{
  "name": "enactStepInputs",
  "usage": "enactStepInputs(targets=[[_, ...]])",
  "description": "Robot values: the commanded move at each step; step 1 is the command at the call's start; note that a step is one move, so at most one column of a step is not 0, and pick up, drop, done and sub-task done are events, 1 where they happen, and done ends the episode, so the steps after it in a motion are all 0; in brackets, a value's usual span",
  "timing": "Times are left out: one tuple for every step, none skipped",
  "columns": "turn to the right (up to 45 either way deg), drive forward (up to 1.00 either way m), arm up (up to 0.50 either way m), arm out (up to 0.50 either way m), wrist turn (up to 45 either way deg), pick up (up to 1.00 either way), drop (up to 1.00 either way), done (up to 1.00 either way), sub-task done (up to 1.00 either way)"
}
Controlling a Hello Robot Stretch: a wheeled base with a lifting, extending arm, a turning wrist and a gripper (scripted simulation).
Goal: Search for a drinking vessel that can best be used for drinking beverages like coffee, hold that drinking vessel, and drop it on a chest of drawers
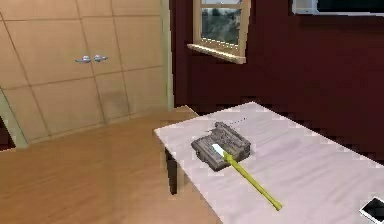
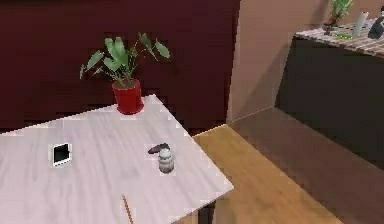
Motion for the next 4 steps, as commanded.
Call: enactStepInputs(targets=[[-45.0, 0.0, 0.0, 0.0, 0.0, 0.0, 0.0, 0.0, 0.0], [-45.0, 0.0, 0.0, 0.0, 0.0, 0.0, 0.0, 0.0, 0.0], [-27.0, 0.0, 0.0, 0.0, 0.0, 0.0, 0.0, 0.0, 0.0], [0.0, 0.2, 0.0, 0.0, 0.0, 0.0, 0.0, 0.0, 0.0]])
